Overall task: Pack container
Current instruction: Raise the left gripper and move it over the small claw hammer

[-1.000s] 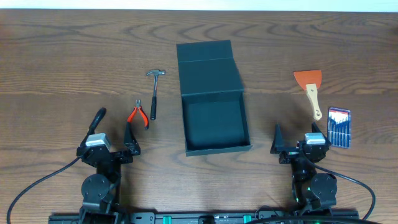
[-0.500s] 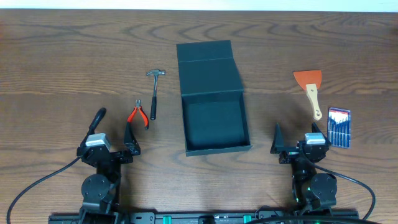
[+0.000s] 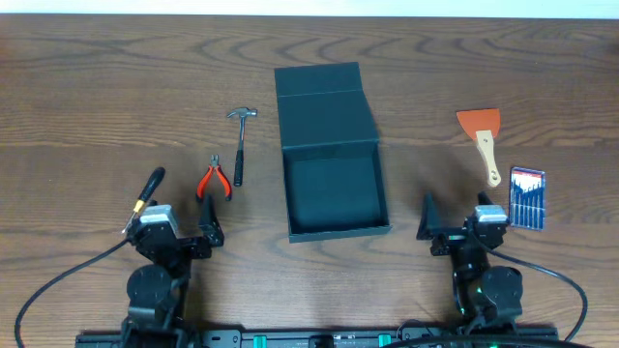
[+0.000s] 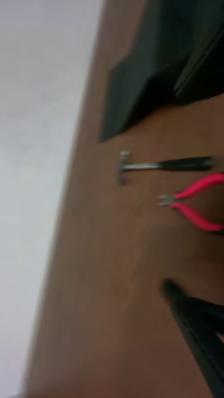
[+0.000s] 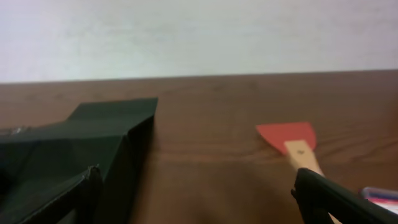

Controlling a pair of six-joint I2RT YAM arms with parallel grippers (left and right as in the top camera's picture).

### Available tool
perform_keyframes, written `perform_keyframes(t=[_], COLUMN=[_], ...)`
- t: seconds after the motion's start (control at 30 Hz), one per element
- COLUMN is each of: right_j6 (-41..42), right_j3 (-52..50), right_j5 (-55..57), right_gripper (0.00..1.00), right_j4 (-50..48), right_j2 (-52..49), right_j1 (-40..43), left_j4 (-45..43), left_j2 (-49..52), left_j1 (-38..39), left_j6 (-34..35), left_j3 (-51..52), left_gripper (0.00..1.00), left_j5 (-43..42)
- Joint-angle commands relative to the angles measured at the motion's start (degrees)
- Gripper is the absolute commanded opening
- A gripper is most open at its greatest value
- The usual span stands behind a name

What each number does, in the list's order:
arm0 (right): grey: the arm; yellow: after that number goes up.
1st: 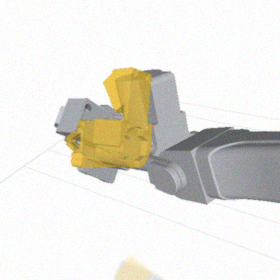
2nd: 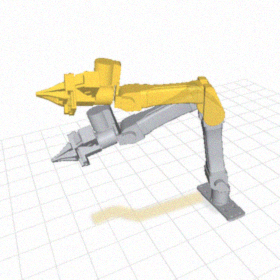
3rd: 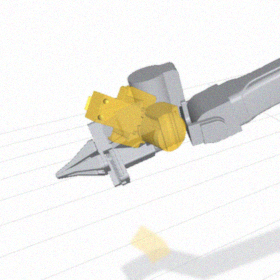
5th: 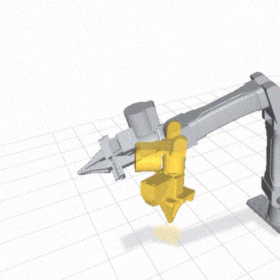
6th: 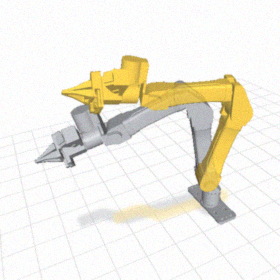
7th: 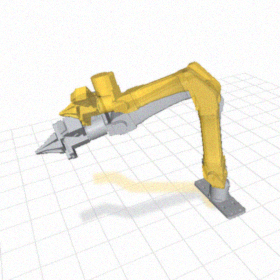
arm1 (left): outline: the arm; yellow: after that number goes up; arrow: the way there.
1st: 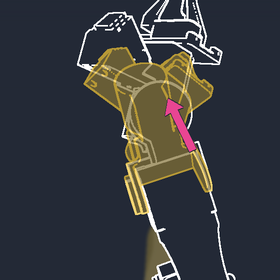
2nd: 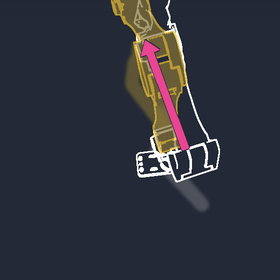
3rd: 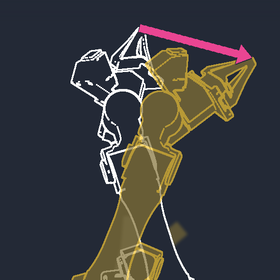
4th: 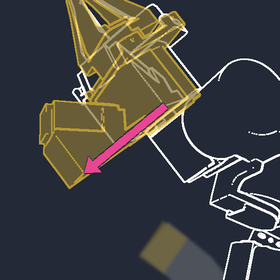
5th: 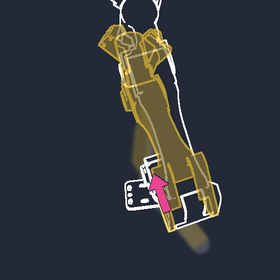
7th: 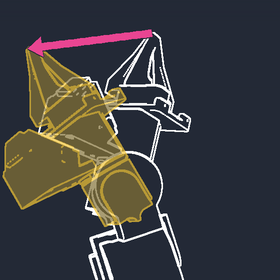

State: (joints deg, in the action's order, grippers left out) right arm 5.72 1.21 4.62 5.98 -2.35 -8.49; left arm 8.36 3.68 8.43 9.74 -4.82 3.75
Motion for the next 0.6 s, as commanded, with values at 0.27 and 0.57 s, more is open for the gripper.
perform_keyframes(t=[0.27, 0.57], right_j6=[-5.57, -5.57], right_j3=[26.86, 60.13], right_j5=[-1.25, -2.73], right_gripper=[0.99, 0.99], right_j4=[15.15, 45.99], right_j2=[-26.1, -56.98], right_j1=[0.94, 1.92], left_j4=[15.45, 45.31], left_j2=[36.79, 71.49], left_j1=[-0.26, -0.26], left_j6=[2.62, -2.01], left_j3=[-39.01, -77.64], left_gripper=[0.98, 0.99], left_j5=[-12.81, -22.1])
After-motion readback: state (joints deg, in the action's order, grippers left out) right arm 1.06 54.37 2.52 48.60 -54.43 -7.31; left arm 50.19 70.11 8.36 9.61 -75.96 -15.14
